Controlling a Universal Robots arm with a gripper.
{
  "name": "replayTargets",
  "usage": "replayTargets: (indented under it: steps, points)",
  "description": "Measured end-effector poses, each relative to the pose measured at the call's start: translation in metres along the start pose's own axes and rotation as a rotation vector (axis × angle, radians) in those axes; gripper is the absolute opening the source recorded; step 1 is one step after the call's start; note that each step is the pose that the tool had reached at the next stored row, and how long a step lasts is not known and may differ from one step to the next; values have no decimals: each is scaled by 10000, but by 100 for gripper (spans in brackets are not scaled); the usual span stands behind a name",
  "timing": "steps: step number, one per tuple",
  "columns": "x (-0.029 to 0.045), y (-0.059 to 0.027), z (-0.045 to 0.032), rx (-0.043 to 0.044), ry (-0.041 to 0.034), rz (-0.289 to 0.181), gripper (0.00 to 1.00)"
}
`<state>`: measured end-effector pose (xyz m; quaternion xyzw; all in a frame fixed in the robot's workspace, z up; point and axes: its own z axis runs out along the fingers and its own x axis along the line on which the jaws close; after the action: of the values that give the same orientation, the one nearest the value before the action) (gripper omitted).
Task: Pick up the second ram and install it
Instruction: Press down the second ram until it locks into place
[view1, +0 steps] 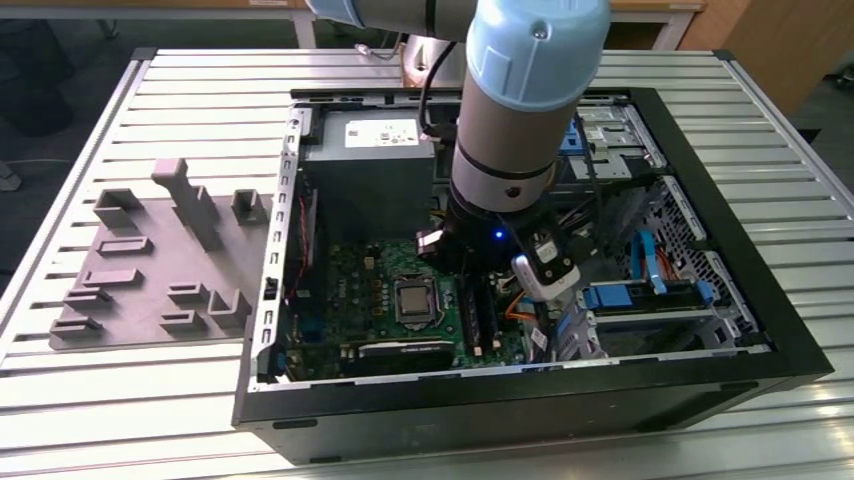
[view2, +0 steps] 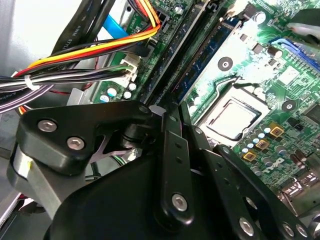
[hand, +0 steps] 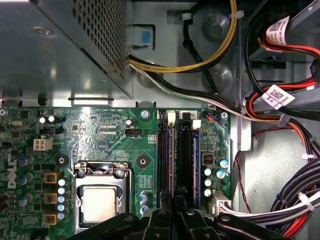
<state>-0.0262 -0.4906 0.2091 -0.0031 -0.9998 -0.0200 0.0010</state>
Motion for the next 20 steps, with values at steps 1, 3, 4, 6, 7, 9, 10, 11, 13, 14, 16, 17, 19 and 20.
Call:
replayTargets:
  steps: [1,3,4,6,7,9,10,11,13,14,16,17,19,20]
  points:
    - [0,0,1,0,0,0,14]
    - [0,-1,0,7,0,0,15]
    - [0,-1,0,2,0,0,15]
    - [0,0,-11,0,0,0,21]
    - [0,1,-27,0,0,0,21]
    - [0,3,-69,1,0,0,21]
    - [0,4,-95,0,0,0,21]
    - [0,5,-124,0,-1,1,21]
    - [0,8,-190,3,0,0,21]
    - [1,9,-218,2,0,0,21]
    - [0,10,-238,2,-1,0,20]
    - [0,10,-237,0,-2,0,20]
    - [0,10,-240,3,-1,0,13]
    - [0,10,-241,4,-1,0,11]
